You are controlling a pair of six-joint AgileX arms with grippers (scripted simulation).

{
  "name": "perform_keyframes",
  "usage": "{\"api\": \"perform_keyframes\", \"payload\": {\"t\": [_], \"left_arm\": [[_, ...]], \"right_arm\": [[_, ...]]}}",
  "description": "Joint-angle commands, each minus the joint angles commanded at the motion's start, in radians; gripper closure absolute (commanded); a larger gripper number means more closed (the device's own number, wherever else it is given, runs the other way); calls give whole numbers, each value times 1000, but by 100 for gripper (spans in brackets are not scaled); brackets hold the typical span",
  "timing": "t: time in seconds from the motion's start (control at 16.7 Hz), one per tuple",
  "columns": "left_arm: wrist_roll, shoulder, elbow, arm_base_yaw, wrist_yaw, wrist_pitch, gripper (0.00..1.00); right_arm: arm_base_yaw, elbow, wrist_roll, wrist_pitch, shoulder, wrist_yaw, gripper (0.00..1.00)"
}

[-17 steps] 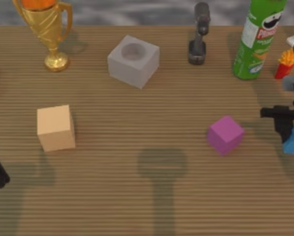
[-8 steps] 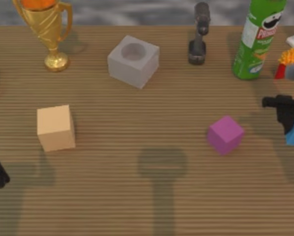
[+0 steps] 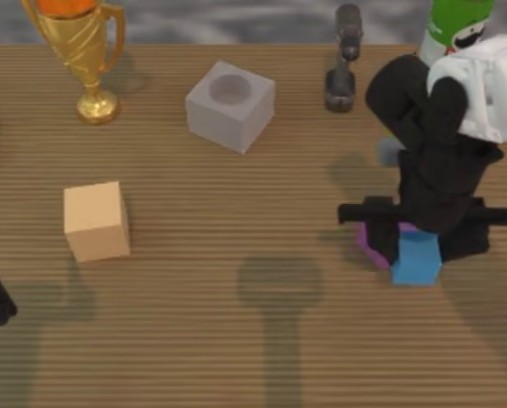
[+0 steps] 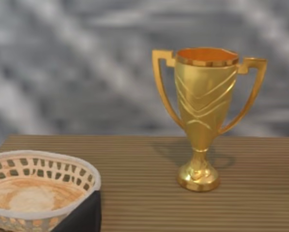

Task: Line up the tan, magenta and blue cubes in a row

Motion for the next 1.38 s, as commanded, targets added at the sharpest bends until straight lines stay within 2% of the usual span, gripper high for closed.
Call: {"api": "perform_keyframes", "payload": {"t": [0.18, 0.3, 0.66, 1.08, 1.38], "left_arm": [[0, 0, 0, 0, 0, 0, 0], [0, 0, 0, 0, 0, 0, 0], [0, 0, 0, 0, 0, 0, 0], [0, 0, 0, 0, 0, 0, 0], [0, 0, 0, 0, 0, 0, 0]], "right_arm": [[138, 3, 101, -14, -19, 3, 100], [183, 3, 139, -17, -28, 5, 100], [186, -10, 145, 1, -19, 3, 100], [192, -139, 150, 230, 72, 5, 100], [194, -148, 151, 243, 80, 6, 100]]}}
